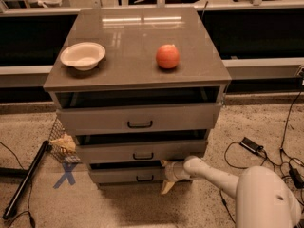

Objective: Open bottom drawer

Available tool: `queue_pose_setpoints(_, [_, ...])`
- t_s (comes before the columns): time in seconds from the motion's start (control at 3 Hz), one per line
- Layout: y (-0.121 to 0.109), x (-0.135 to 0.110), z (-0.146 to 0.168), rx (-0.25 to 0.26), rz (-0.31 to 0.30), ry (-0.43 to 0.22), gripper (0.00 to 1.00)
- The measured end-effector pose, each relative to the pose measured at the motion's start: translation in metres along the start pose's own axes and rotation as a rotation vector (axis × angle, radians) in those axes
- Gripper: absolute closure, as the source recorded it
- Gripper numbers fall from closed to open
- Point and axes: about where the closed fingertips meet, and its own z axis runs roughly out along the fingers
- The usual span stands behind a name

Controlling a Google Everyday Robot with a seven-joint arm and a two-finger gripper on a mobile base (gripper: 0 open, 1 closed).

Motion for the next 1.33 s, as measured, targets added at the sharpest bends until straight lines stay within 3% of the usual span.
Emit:
queue_pose_setpoints(0.33, [0.008, 0.011, 0.001, -0.069, -0.024, 0.077, 0.0])
queue_pose_setpoints(0.67, [0.014, 0.018, 0.0, -0.106, -0.036, 0.125, 0.0])
queue_pose_setpoints(1.0, [0.017, 0.027, -0.004, -0.111, -0.024, 0.152, 0.15])
queue_pose_setpoints(1.33, [0.018, 0.033, -0.007, -0.108, -0.006, 0.158, 0.37])
